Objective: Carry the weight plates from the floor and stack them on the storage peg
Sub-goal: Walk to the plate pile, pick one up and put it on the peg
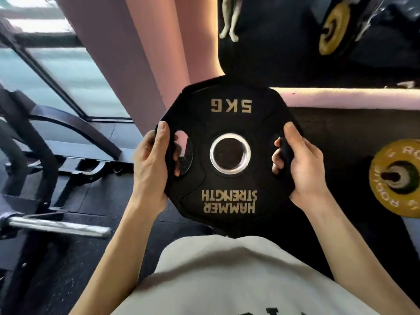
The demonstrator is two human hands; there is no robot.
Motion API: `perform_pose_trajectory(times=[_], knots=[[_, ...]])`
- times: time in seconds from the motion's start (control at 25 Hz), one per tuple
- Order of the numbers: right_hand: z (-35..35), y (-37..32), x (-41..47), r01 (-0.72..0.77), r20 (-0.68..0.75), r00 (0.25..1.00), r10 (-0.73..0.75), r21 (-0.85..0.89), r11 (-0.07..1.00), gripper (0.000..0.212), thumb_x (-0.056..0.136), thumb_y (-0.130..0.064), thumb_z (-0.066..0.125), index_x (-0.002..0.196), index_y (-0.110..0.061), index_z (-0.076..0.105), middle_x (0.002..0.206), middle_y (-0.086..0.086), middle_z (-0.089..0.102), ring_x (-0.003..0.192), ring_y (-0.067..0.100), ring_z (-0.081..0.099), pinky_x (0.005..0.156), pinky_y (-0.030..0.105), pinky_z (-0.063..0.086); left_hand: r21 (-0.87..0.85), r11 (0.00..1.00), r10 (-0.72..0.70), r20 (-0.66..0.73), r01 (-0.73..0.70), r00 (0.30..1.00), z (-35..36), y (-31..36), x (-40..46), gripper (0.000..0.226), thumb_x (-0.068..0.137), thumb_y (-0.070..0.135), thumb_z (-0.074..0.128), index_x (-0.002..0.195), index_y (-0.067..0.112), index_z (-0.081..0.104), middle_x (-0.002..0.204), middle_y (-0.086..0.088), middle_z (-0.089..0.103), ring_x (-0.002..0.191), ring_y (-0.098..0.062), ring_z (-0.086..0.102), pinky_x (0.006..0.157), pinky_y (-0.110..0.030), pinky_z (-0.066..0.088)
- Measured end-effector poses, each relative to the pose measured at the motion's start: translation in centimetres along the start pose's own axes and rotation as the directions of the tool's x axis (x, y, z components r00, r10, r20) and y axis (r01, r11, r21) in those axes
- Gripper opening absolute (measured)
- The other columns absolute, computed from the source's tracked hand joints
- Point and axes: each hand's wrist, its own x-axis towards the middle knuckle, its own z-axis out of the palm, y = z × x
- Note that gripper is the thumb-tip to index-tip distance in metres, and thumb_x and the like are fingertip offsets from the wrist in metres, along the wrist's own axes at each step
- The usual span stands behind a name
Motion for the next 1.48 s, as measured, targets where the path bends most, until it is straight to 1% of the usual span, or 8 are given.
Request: perform_pose_trajectory(times=[0.32,0.64,0.72,0.8,0.84,0.92,1.0,1.48], knots=[[-0.2,-4.1,14.0,0.091,-0.34,0.938,-0.066,0.057,0.994,0.039,0.088,-0.048,0.064,0.066,-0.017,0.062,0.054,0.0,0.054,0.048,0.012,0.048,0.051,0.028,0.041,0.03,0.999,-0.052,0.308,0.045,0.95,11.3,-0.9,18.8,0.039,0.095,0.047,0.055,0.098,0.008,0.059,0.068,-0.006,0.049,0.049,-0.015,0.042,0.042,-0.023,0.036],[-2.4,-8.5,22.8,0.265,-0.704,0.705,-0.079,0.158,0.951,0.037,0.088,-0.047,0.066,0.072,-0.014,0.062,0.058,-0.002,0.057,0.05,0.011,0.053,0.052,0.025,0.042,0.197,0.975,-0.213,0.661,0.107,0.72,27.6,-0.4,32.6,0.044,0.095,0.049,0.052,0.106,0.009,0.064,0.072,-0.008,0.06,0.067,-0.013,0.057,0.067,-0.025,0.05],[-3.6,-9.8,23.6,0.339,-0.762,0.642,-0.088,0.179,0.924,0.034,0.092,-0.041,0.062,0.073,-0.014,0.062,0.055,-0.005,0.059,0.049,0.008,0.056,0.049,0.02,0.045,0.202,0.974,-0.219,0.744,0.101,0.631,31.9,-0.1,33.6,0.045,0.096,0.048,0.051,0.107,0.007,0.062,0.088,-0.017,0.067,0.08,-0.032,0.066,0.073,-0.04,0.057],[-5.2,-10.9,24.0,0.38,-0.817,0.57,-0.082,0.174,0.908,0.032,0.093,-0.04,0.061,0.075,-0.014,0.063,0.053,-0.004,0.058,0.046,0.008,0.055,0.047,0.02,0.044,0.235,0.966,-0.252,0.786,0.104,0.565,35.9,-0.4,33.9,0.057,0.093,0.052,0.054,0.123,0.004,0.058,0.117,-0.028,0.06,0.11,-0.053,0.053,0.094,-0.06,0.047],[-6.3,-11.4,24.3,0.398,-0.847,0.525,-0.089,0.152,0.905,0.033,0.092,-0.041,0.062,0.074,-0.014,0.062,0.052,-0.002,0.056,0.045,0.01,0.053,0.047,0.023,0.044,0.245,0.965,-0.259,0.812,0.098,0.523,38.1,-0.6,33.9,0.056,0.093,0.052,0.054,0.122,0.005,0.059,0.116,-0.027,0.061,0.11,-0.05,0.054,0.094,-0.059,0.047],[-8.9,-12.3,24.9,0.438,-0.897,0.428,-0.105,0.104,0.893,0.034,0.09,-0.041,0.063,0.072,-0.013,0.062,0.051,0.0,0.053,0.044,0.012,0.05,0.045,0.024,0.042,0.234,0.967,-0.254,0.882,0.099,0.398,42.9,-1.0,33.6,0.041,0.095,0.048,0.052,0.105,0.01,0.064,0.085,-0.008,0.071,0.08,-0.023,0.069,0.068,-0.036,0.059],[-12.1,-13.3,25.6,0.488,-0.93,0.346,-0.128,0.062,0.871,0.034,0.09,-0.04,0.063,0.07,-0.013,0.061,0.049,0.0,0.053,0.043,0.013,0.048,0.043,0.023,0.041,0.212,0.973,-0.229,0.924,0.089,0.307,47.9,-1.5,32.6,0.033,0.096,0.046,0.051,0.096,0.016,0.065,0.069,0.008,0.065,0.059,-0.006,0.06,0.054,-0.019,0.048],[-32.2,-24.3,27.5,0.564,-0.922,0.157,-0.354,-0.211,0.798,0.048,0.085,-0.051,0.067,0.078,-0.005,0.054,0.055,0.011,0.042,0.05,0.024,0.039,0.047,0.029,0.038,0.045,0.987,-0.064,0.99,0.153,0.123,73.0,0.1,24.2,0.033,0.095,0.041,0.052,0.097,0.01,0.063,0.062,0.009,0.062,0.048,-0.002,0.055,0.046,-0.014,0.043]])
